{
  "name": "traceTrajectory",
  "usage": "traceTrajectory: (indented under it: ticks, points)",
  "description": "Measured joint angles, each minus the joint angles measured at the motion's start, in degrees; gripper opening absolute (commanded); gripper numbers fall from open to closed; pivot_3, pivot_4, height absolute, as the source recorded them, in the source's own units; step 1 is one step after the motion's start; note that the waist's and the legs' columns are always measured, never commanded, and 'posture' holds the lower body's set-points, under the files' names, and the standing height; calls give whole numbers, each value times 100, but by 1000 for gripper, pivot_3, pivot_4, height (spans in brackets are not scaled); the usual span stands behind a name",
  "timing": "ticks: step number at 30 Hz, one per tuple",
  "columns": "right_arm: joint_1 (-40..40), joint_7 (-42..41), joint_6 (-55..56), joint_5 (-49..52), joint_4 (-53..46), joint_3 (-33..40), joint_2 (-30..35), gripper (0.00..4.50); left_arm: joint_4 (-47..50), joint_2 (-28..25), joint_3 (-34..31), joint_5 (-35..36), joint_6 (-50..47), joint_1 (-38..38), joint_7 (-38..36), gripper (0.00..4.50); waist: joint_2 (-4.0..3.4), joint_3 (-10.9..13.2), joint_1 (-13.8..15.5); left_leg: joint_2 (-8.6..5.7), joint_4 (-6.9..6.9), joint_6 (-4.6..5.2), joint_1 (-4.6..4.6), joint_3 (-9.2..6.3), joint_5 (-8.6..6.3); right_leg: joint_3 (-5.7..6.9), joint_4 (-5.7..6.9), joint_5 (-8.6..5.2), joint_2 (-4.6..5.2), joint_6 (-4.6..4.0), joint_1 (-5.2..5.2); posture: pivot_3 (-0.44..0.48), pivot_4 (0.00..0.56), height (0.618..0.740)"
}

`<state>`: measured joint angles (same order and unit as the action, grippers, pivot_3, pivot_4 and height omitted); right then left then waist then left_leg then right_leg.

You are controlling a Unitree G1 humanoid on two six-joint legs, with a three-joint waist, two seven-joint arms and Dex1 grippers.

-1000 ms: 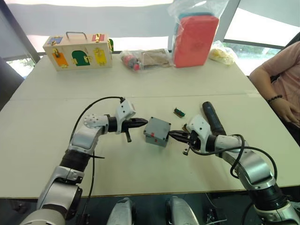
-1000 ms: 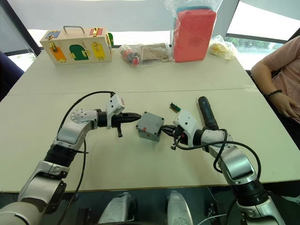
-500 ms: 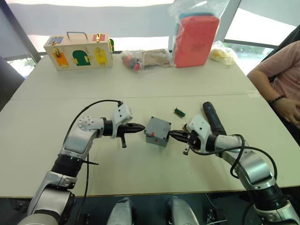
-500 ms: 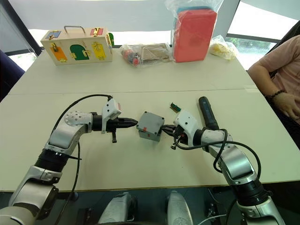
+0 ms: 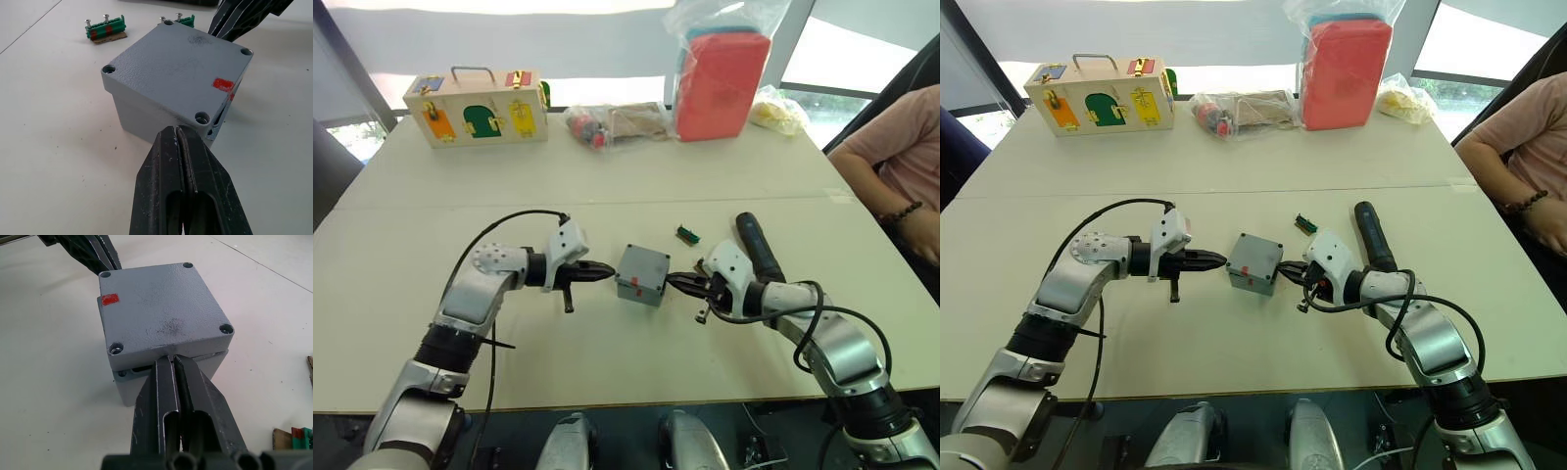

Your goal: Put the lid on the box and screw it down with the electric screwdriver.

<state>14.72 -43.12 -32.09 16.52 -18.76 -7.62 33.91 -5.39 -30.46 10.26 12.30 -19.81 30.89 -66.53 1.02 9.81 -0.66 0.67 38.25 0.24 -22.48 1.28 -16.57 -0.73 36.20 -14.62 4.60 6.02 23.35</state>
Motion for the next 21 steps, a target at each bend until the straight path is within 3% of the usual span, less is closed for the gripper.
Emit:
traceTrajectory:
  ticks: [21]
  points:
    - [-1,-11,-20,5,-16,-1,0,78,215,-74,30,81,-124,-139,-92,0,0,0,1,0,0,0,0,0,0,0,0,0,0,0,0,0,150,730]
